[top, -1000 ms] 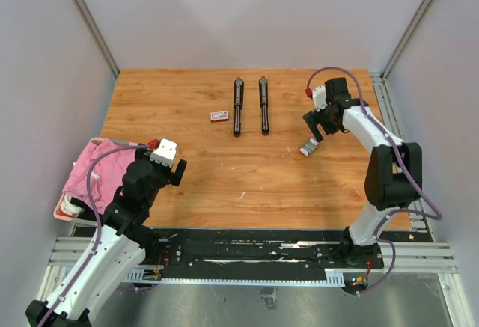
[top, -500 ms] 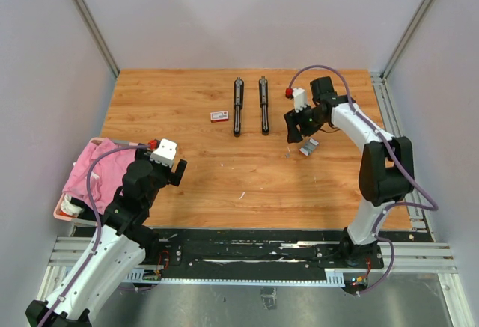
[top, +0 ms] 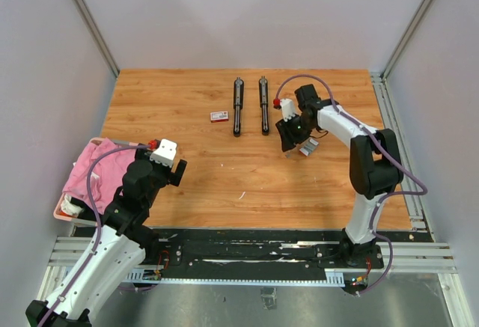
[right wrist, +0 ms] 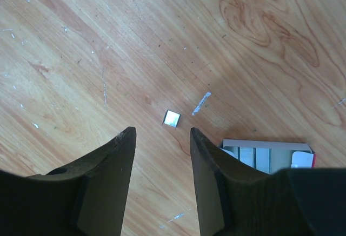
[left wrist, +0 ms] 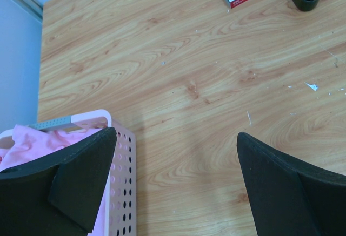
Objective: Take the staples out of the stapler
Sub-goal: Pick up the staple from the center of the board.
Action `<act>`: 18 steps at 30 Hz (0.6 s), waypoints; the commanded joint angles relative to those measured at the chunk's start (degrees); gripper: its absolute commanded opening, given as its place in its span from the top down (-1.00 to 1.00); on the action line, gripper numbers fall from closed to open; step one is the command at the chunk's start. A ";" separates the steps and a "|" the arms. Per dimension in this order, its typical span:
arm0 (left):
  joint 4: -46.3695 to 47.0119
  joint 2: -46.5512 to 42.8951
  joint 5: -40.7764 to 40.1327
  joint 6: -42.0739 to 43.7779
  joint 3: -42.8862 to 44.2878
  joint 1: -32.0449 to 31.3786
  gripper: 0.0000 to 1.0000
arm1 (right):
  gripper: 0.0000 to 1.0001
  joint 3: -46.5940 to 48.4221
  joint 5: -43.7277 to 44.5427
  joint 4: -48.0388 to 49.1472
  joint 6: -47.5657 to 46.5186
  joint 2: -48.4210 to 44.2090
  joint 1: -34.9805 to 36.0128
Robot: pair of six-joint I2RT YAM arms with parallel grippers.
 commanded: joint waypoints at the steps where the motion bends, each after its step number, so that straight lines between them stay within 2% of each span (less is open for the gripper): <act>1: 1.91 -0.29 -0.12 0.27 -0.59 0.27 -0.96 | 0.09 -0.22 4.67 -1.01 -0.02 1.65 1.53; 18: 2.04 0.06 -0.03 0.35 -0.82 0.33 -0.96 | 0.36 -0.32 6.63 -1.25 -0.83 5.03 1.62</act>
